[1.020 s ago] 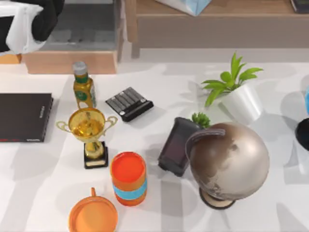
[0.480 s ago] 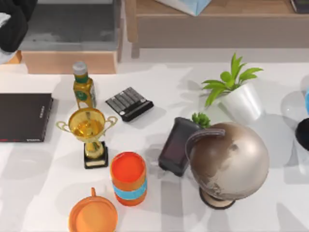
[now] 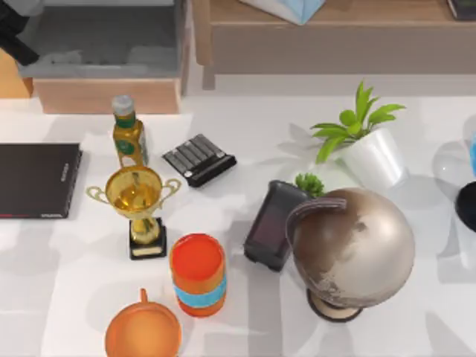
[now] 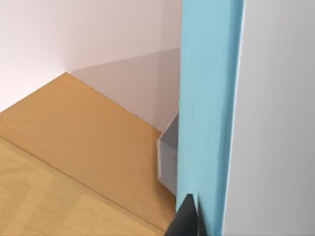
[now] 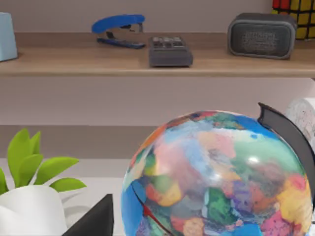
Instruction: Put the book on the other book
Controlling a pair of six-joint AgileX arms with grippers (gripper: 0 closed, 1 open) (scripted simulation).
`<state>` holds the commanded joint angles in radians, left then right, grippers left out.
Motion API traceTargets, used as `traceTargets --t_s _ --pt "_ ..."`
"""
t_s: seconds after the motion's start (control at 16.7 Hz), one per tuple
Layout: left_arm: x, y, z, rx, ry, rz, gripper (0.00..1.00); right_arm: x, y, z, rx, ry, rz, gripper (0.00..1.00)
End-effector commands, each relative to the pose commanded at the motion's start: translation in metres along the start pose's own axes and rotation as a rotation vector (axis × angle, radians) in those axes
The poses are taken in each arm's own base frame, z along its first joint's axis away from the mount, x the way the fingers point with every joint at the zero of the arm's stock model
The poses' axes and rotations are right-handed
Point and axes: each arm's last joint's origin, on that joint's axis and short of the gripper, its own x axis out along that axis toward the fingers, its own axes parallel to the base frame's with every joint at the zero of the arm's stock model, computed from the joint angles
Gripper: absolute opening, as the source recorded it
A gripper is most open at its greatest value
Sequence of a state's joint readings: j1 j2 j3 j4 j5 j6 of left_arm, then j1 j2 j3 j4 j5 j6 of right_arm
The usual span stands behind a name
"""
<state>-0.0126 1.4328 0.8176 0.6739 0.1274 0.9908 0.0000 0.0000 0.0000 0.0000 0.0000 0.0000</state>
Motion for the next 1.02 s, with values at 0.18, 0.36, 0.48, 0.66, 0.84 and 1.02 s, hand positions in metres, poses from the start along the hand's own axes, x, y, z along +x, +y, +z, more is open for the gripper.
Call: traceTargets --t_s 0.18,0.36,0.48,0.66,0.84,1.02 --pt "-0.029 -0.012 -0.035 0.261 0.078 -0.06 0.0 0.0 0.0 0.0 0.0 0.0 0.0 1.0" --pt "-0.053 -0.041 -0.077 0.444 0.178 -0.212 0.0 0.0 0.0 0.0 0.0 0.0 0.0 1.0" --pt "-0.067 -0.066 -0.101 0.51 0.232 -0.346 0.0 0.0 0.0 0.0 0.0 0.0 0.0 1.0" --pt "-0.084 -0.093 -0.124 0.546 0.277 -0.505 0.0 0.0 0.0 0.0 0.0 0.0 0.0 1.0" --pt "-0.087 -0.098 -0.128 0.548 0.283 -0.531 0.0 0.0 0.0 0.0 0.0 0.0 0.0 1.0" --pt "-0.087 -0.098 -0.126 0.551 0.279 -0.529 0.0 0.0 0.0 0.0 0.0 0.0 0.0 1.0"
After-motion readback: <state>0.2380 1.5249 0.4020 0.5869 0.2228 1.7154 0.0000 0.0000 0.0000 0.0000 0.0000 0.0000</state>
